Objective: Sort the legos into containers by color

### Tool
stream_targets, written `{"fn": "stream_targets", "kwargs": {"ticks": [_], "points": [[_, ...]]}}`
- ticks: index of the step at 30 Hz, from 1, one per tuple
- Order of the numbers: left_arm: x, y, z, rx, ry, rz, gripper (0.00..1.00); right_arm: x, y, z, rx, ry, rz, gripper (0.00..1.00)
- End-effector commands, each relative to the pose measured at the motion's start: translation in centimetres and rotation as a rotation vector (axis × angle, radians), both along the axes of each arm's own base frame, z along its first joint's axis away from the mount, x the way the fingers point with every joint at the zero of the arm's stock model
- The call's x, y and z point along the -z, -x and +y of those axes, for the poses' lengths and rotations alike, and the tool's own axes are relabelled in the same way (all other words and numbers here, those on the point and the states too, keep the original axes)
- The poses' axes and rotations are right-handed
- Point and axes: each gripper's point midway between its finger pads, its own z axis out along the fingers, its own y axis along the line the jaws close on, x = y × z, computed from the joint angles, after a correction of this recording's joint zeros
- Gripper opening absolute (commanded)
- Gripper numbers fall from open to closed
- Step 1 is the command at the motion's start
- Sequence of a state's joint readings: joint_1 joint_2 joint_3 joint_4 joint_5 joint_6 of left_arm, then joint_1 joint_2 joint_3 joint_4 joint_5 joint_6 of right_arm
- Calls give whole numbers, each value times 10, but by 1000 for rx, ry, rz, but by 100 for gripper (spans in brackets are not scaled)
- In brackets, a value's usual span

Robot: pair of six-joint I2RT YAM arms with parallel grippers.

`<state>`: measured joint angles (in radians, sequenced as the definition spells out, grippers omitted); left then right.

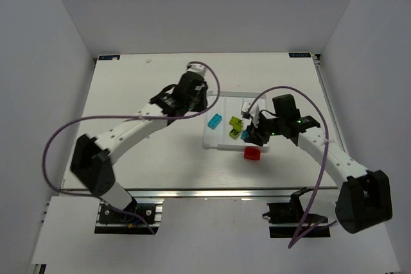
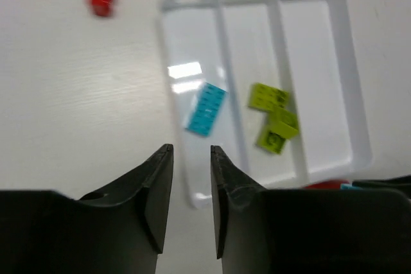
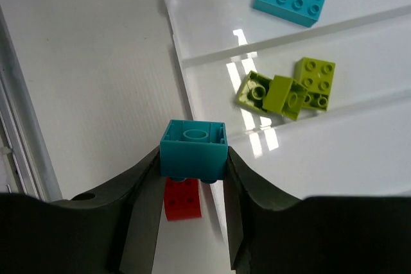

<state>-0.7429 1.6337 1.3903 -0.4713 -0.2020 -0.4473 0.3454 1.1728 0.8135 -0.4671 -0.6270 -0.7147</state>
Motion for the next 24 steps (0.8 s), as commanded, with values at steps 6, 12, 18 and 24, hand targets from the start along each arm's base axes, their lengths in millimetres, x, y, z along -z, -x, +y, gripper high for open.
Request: {"fn": "stream_targets", "kwargs": {"ticks": [6, 12, 18, 24], "points": [[10, 41, 152, -281, -261, -130, 77, -12, -51, 71, 9, 8, 37, 0], [19, 70, 175, -269, -262, -134, 80, -10, -76, 106, -10, 31, 91, 7], [18, 80, 173, -225, -203, -173, 85, 34, -70, 113, -32, 118, 148, 34], [15, 83, 170, -210, -161, -190, 86, 40, -73, 113, -23, 141, 156, 54]]}}
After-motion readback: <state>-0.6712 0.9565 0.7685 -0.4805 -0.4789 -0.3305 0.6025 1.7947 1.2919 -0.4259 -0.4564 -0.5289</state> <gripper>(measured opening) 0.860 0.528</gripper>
